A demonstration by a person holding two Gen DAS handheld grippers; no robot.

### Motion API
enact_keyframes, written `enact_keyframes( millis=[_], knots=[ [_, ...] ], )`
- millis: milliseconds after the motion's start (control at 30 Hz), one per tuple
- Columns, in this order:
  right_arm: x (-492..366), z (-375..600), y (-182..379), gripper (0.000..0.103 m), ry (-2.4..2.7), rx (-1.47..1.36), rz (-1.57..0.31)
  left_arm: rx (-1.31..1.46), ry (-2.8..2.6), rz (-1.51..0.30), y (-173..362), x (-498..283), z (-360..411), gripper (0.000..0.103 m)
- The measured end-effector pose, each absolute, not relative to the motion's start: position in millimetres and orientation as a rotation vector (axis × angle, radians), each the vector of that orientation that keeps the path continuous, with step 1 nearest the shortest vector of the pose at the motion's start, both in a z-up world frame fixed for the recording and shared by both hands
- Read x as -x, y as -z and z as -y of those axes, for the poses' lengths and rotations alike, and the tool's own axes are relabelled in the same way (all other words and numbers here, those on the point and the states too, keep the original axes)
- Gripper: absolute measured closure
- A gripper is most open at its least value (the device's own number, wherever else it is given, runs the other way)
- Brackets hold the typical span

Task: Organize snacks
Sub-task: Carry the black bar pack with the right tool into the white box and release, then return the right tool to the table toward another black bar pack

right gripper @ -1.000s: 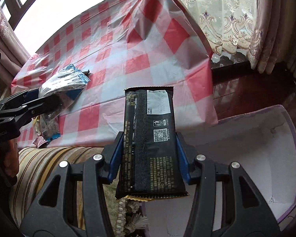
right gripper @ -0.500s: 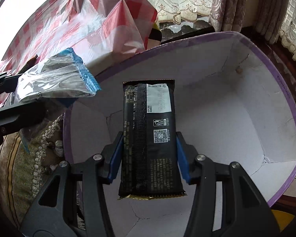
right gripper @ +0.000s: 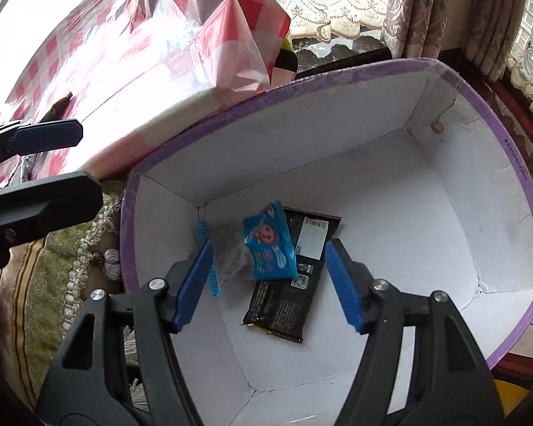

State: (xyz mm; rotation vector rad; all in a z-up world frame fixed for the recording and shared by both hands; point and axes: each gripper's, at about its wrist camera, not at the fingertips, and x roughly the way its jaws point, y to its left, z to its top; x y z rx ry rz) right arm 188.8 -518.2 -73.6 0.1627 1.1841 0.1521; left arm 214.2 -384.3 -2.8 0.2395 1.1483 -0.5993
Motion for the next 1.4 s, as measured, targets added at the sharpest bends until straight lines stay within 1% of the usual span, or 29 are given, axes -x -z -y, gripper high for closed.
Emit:
enact_keyframes(
  millis=[100, 300, 467, 600, 1000, 1267, 1367, 1400],
  knots=[
    [-184.6, 514.1, 57.0, 0.034, -0.122, -0.12, -1.136, -0.195, 0.581, -1.099, -10.1, -211.5, 372.0, 0.02],
    [-189.9, 499.5, 19.0, 0.034, -0.112, -0.076, -1.006, -0.09, 0.539, -0.933, -37.4, -202.5, 336.5, 0.02],
    [-197.4, 471.2, -4.1, 0.034, -0.153, -0.06, -0.948, 0.013, 0.443, -0.818, -56.2, -195.7, 289.9, 0.02],
    [-203.7, 443.1, -16.8, 0.034, -0.216, -0.051, -0.928, 0.017, 0.358, -0.787, -61.4, -191.2, 255.7, 0.02],
    [-221.9, 347.7, -19.1, 0.033, -0.4, 0.045, -0.94, 0.119, 0.071, -0.733, -57.5, -163.1, 122.6, 0.021],
    [-244.5, 291.7, -15.6, 0.033, -0.508, 0.131, -0.942, 0.172, -0.087, -0.76, -44.5, -151.5, 35.6, 0.022],
    [-256.0, 271.8, -16.1, 0.03, -0.553, 0.187, -0.933, 0.19, -0.121, -0.775, -38.2, -151.6, 9.7, 0.024],
    [-260.1, 265.6, -16.5, 0.027, -0.569, 0.208, -0.93, 0.191, -0.126, -0.781, -36.1, -152.8, 3.0, 0.025]
  ],
)
